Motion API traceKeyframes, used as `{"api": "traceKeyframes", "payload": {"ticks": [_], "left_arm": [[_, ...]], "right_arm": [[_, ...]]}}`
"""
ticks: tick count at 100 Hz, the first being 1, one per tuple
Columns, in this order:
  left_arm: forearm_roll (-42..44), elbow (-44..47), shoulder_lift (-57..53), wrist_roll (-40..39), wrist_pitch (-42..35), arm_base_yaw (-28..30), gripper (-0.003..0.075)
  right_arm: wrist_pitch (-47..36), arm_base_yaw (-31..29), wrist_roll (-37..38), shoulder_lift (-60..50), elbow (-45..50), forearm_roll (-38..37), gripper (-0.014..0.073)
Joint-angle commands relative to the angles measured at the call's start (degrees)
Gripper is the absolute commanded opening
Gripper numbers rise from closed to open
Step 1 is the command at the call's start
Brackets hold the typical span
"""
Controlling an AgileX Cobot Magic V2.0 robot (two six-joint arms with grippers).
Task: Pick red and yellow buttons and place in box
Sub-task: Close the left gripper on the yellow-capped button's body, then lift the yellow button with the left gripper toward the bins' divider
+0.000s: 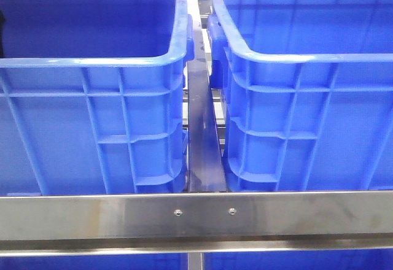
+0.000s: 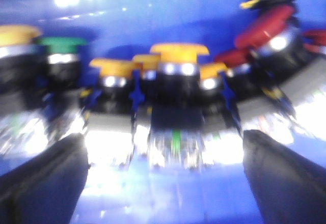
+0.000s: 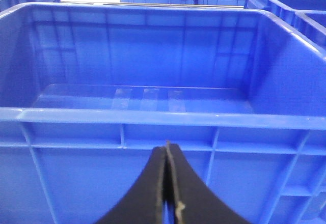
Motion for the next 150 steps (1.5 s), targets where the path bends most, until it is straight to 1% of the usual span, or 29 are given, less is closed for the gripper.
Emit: {"api": "traceKeyframes", "payload": {"ticks": [1, 13, 28, 37, 67, 74, 89, 98, 105, 117, 125, 135, 150], "left_arm": [[-0.4, -3.4, 0.5, -0.2, -0.5, -0.5, 0.0585], [-0.4, -4.9, 3.6, -0.2, 0.6, -0.5, 0.0585], [-0.4, -5.2, 4.8, -0.2, 0.8, -0.5, 0.0584], [-0.4, -5.2, 4.8, -0.2, 0.6, -0.5, 0.0562], [-0.6, -5.2, 4.8, -0.2, 0.2, -0.5, 0.0421], [-0.6, -5.2, 4.8, -0.2, 0.1, -0.3, 0.0369], [-0.6, -5.2, 4.8, -0.2, 0.0, -0.3, 0.0211], [-0.7, -5.2, 4.8, -0.2, 0.0, -0.3, 0.0139], [-0.7, -5.2, 4.8, -0.2, 0.0, -0.3, 0.0108], [-1.1, -5.2, 3.5, 0.3, 0.4, -0.3, 0.0102], [-2.6, -5.2, 1.5, 4.1, 1.4, -0.4, 0.0102], [-7.9, -5.2, -1.3, 11.4, 2.2, -0.4, 0.0102], [-21.1, -4.9, -5.1, 26.9, 4.2, -0.4, 0.0101]], "right_arm": [[-4.5, 0.0, -0.4, -1.4, -1.0, -0.5, -0.0064], [-4.5, 0.0, -0.4, -1.4, -1.0, -0.5, -0.0064], [-4.5, 0.0, -0.4, -1.4, -1.0, -0.5, -0.0064], [-4.5, 0.0, -0.4, -1.4, -1.0, -0.5, -0.0064], [-4.5, 0.0, -0.4, -1.4, -1.0, -0.5, -0.0064], [-4.5, 0.0, -0.4, -1.4, -1.0, -0.5, -0.0064], [-4.5, 0.0, -0.4, -1.4, -1.0, -0.5, -0.0064], [-4.5, 0.0, -0.4, -1.4, -1.0, -0.5, -0.0064], [-4.5, 0.0, -0.4, -1.4, -1.0, -0.5, -0.0064], [-4.5, 0.0, -0.4, -1.4, -1.0, -0.5, -0.0064], [-4.5, 0.0, -0.4, -1.4, -1.0, -0.5, -0.0064], [-4.5, 0.0, -0.4, -1.4, -1.0, -0.5, -0.0064], [-4.5, 0.0, -0.4, -1.4, -1.0, -0.5, -0.0064]]}}
